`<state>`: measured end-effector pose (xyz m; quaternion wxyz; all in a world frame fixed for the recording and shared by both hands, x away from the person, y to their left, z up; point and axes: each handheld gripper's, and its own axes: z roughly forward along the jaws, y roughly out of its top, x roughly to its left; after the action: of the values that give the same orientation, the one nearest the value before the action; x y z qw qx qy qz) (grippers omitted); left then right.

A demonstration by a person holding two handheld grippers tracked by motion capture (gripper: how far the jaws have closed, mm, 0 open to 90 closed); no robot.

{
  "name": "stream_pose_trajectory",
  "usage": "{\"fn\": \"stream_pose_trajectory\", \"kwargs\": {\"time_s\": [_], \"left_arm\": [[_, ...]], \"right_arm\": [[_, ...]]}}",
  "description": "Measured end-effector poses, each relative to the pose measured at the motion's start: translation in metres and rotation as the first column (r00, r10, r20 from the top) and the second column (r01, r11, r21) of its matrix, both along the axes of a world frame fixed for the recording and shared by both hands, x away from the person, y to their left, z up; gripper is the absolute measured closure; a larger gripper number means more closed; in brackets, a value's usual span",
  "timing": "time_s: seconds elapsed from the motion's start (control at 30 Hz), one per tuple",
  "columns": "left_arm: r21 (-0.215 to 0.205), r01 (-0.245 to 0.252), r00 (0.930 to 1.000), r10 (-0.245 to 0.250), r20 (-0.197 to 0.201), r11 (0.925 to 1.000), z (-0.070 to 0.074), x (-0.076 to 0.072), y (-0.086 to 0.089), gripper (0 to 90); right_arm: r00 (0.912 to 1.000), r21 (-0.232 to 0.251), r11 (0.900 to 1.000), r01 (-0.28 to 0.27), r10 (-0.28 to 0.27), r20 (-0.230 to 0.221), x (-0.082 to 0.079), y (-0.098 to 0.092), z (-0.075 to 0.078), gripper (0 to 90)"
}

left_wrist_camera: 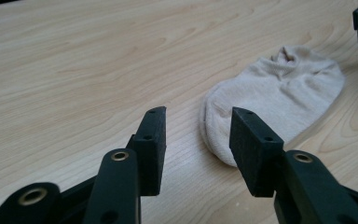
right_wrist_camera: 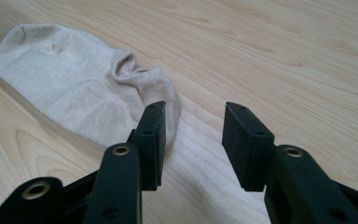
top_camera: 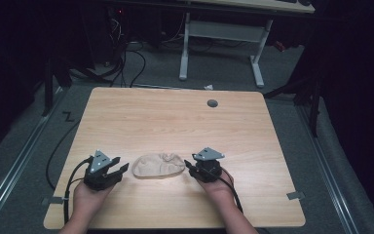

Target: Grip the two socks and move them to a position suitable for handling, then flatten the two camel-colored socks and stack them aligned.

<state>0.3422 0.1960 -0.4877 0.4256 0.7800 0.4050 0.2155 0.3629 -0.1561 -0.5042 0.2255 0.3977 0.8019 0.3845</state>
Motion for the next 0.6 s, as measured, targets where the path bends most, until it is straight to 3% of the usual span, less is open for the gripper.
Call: {"fn": "stream_pose_trajectory", "kwargs": {"time_s": [0.13, 0.3, 0.43, 0.6], "left_arm": [[-0.004, -0.018, 0.9996, 0.018, 0.023, 0.9998, 0.006, -0.013, 0.01, 53.0], [0.003, -0.043, 0.9991, 0.043, -0.002, 0.9991, 0.004, -0.041, 0.027, 48.0], [0.014, -0.06, 0.9982, 0.06, 0.001, 0.9981, 0.003, -0.046, 0.03, 45.7], [0.017, -0.053, 0.9985, 0.053, -0.016, 0.9984, -0.003, -0.039, 0.029, 44.9]], "right_arm": [[0.9998, -0.006, 1.0, 0.008, -0.008, 0.02, -0.009, -0.011, 0.001, 54.1], [0.9988, -0.006, 1.0, 0.028, -0.028, 0.041, -0.028, -0.034, 0.001, 47.6], [0.9979, -0.003, 0.999, 0.041, -0.041, 0.05, -0.039, -0.046, 0.0, 45.7], [0.997, 0.005, 0.998, 0.067, -0.067, 0.04, -0.051, -0.063, -0.004, 44.4]]}}
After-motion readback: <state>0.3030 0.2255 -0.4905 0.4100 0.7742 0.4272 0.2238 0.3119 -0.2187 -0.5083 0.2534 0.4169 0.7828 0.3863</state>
